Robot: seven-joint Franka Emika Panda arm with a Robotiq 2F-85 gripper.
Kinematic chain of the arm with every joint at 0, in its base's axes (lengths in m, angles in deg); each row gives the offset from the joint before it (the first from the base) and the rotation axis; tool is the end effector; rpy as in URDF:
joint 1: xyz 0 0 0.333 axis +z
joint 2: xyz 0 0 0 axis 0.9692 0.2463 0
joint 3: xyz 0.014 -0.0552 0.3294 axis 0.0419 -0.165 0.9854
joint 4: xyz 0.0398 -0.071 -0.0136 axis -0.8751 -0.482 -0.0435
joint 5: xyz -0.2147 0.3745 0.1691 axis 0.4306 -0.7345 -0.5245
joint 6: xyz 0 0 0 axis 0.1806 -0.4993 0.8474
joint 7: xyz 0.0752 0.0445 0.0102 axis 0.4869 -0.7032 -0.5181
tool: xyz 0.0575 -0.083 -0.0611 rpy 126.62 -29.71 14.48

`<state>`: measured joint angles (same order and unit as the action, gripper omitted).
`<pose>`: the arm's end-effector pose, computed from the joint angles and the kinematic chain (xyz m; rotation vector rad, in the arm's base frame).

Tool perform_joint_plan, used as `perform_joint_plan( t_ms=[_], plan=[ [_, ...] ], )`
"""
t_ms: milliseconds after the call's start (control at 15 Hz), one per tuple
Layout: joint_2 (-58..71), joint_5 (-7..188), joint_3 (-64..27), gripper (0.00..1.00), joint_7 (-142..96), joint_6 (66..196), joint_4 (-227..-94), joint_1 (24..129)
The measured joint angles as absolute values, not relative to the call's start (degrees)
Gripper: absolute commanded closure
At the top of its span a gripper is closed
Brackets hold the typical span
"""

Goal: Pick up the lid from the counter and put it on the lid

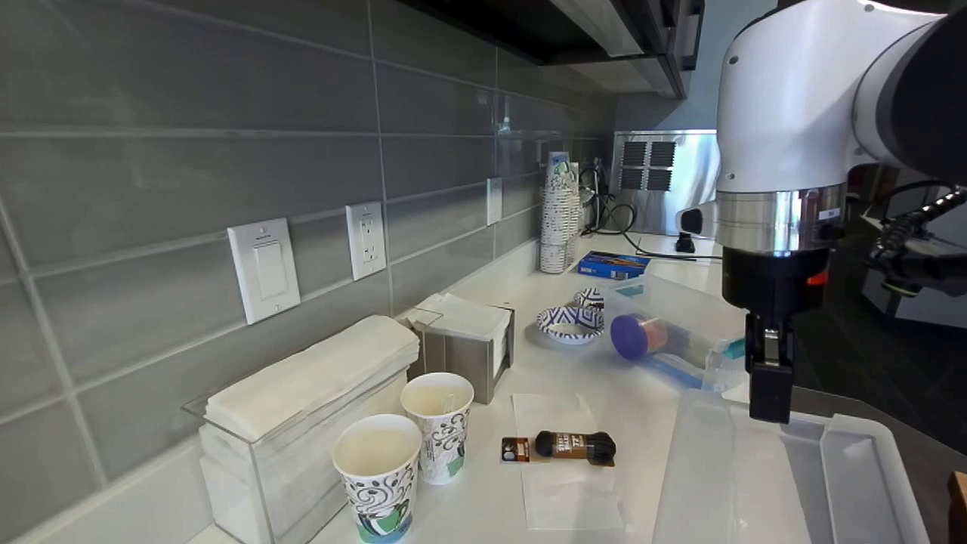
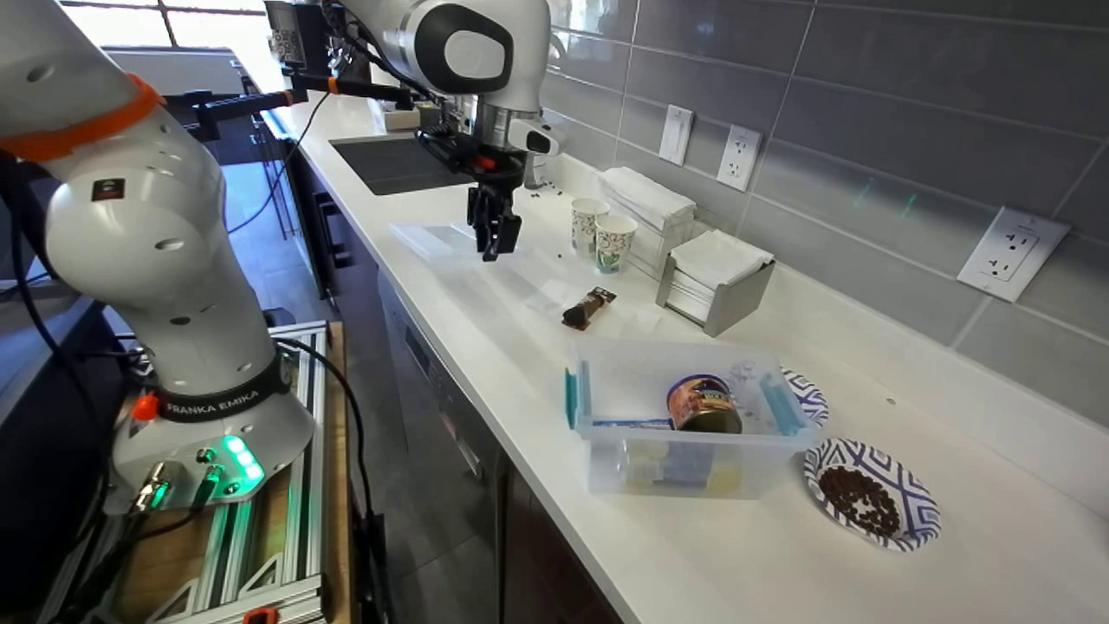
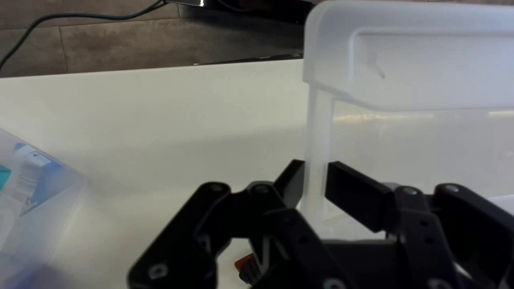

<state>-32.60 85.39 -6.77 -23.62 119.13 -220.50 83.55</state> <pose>0.4074 0.1115 0.3144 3.0779 0.2651 -0.1852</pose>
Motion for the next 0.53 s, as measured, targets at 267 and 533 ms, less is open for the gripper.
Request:
perform_joint_plan(
  t_ms=[267, 533],
  plan=[
    [-34.27, 88.47, -6.95, 0.94, -23.63, 116.88, -220.49, 82.1],
    [-35.25, 92.8, -7.63, 0.94, -25.11, 115.8, -219.92, 80.67]
  ],
)
